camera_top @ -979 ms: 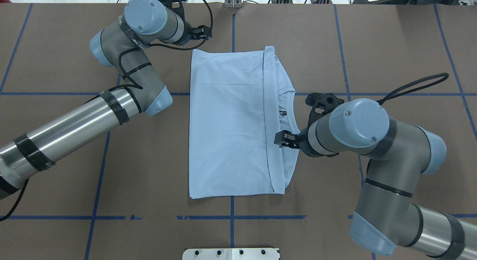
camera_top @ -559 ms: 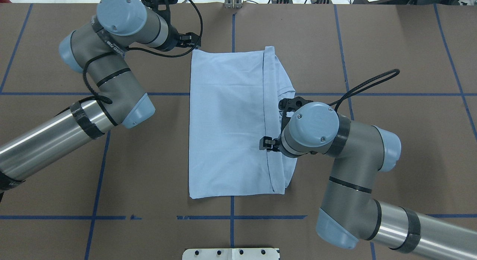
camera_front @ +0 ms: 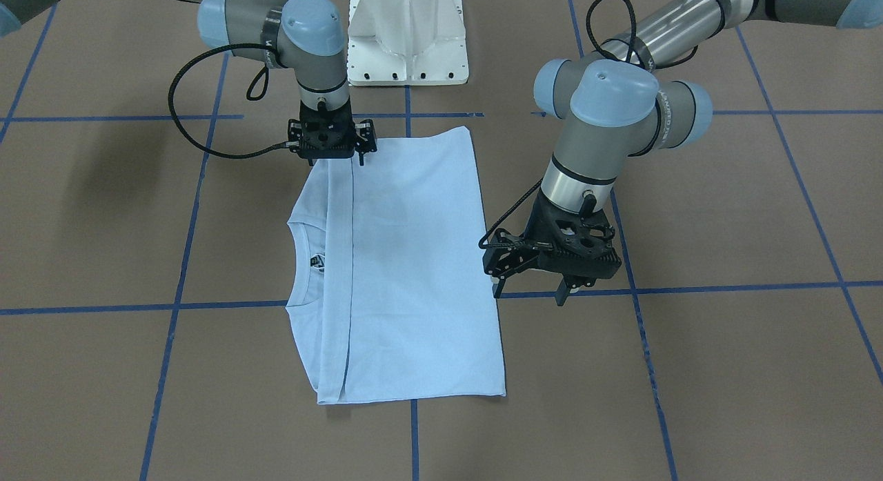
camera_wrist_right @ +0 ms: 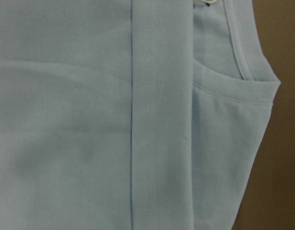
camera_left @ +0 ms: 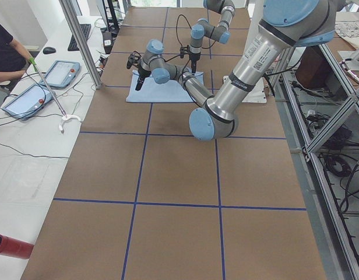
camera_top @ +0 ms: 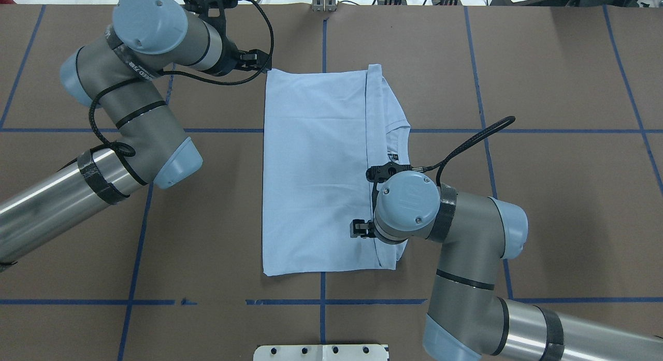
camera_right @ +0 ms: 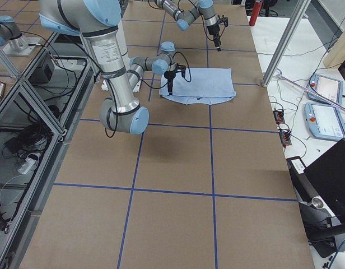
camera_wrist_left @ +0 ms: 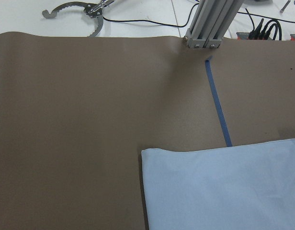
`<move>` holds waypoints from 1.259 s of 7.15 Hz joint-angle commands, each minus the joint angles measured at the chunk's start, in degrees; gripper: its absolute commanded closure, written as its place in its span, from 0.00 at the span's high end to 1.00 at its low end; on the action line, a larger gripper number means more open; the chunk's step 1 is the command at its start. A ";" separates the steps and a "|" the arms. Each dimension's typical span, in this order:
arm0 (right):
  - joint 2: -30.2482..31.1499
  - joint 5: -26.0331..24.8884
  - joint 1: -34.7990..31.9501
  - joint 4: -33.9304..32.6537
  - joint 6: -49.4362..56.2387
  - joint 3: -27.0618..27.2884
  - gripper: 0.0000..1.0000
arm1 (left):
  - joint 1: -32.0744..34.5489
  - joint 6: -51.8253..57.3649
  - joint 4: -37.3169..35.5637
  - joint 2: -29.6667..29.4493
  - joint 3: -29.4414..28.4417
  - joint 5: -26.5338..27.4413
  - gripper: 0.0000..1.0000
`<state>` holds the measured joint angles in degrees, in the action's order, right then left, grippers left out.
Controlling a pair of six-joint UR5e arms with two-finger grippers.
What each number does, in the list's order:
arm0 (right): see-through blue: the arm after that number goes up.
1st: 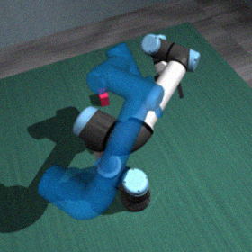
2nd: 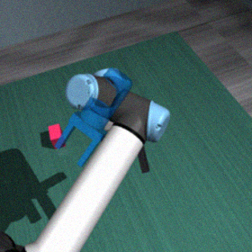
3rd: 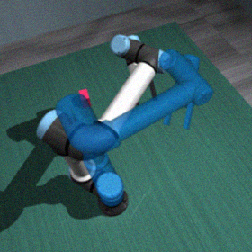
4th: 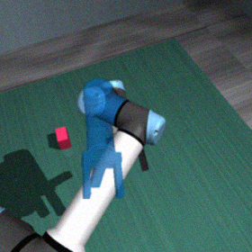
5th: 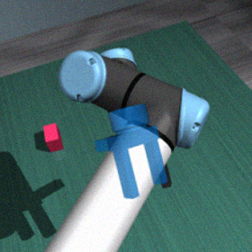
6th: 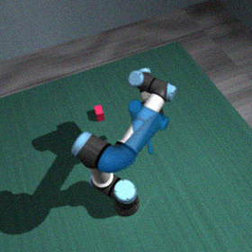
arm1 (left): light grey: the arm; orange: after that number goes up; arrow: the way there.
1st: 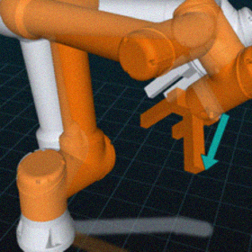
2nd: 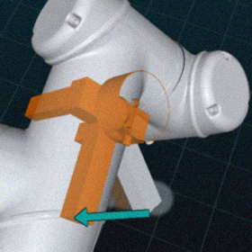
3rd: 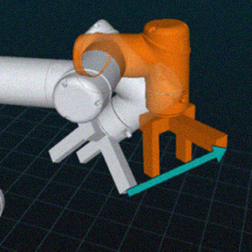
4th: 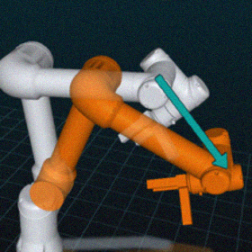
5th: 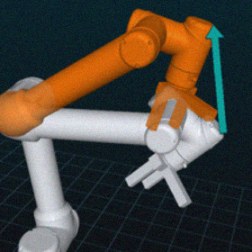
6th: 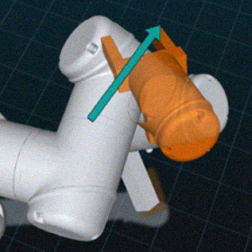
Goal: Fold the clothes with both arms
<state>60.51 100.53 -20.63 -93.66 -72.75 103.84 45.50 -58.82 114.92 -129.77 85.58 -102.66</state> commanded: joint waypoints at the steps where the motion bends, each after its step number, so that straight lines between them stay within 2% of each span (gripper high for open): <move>1: -0.48 0.20 1.64 -2.06 1.47 -0.73 1.00 | -0.24 -0.06 0.39 0.05 0.02 0.00 1.00; 6: -0.30 0.81 1.12 -6.01 4.46 -0.92 1.00 | -0.85 -0.68 0.91 0.57 -0.42 0.09 1.00; 9: -0.21 0.81 0.51 -6.45 4.46 -1.00 1.00 | -1.03 -0.85 4.96 2.07 -0.42 0.00 1.00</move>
<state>60.25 101.33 -19.65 -99.98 -68.31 102.90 44.51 -59.65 119.04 -128.03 85.17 -102.59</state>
